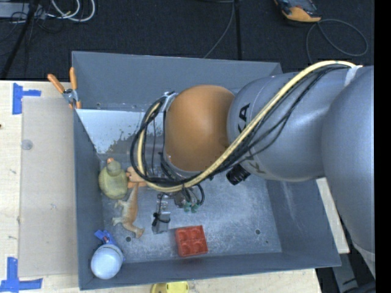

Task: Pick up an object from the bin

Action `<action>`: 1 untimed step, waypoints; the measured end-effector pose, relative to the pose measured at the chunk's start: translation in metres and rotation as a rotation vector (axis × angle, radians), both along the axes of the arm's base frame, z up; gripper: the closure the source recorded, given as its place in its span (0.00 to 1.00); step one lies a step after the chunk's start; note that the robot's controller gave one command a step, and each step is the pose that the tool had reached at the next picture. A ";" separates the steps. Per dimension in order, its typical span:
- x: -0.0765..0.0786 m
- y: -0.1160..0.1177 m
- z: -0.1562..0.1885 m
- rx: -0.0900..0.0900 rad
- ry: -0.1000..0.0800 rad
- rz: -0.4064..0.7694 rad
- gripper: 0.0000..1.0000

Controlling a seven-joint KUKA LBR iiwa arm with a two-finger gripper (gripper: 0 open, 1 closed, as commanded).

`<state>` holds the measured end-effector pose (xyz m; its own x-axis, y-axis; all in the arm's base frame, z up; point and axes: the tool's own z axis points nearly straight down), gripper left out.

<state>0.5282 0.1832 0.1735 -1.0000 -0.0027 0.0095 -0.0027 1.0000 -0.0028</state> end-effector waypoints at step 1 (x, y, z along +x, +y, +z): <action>0.002 0.000 0.004 0.002 -0.007 -0.004 0.00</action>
Offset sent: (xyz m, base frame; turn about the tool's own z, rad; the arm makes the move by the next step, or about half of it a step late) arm -0.0202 -0.0156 -0.0565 -0.0086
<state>0.5299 0.1829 0.1780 -1.0000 0.0009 0.0024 0.0009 1.0000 -0.0006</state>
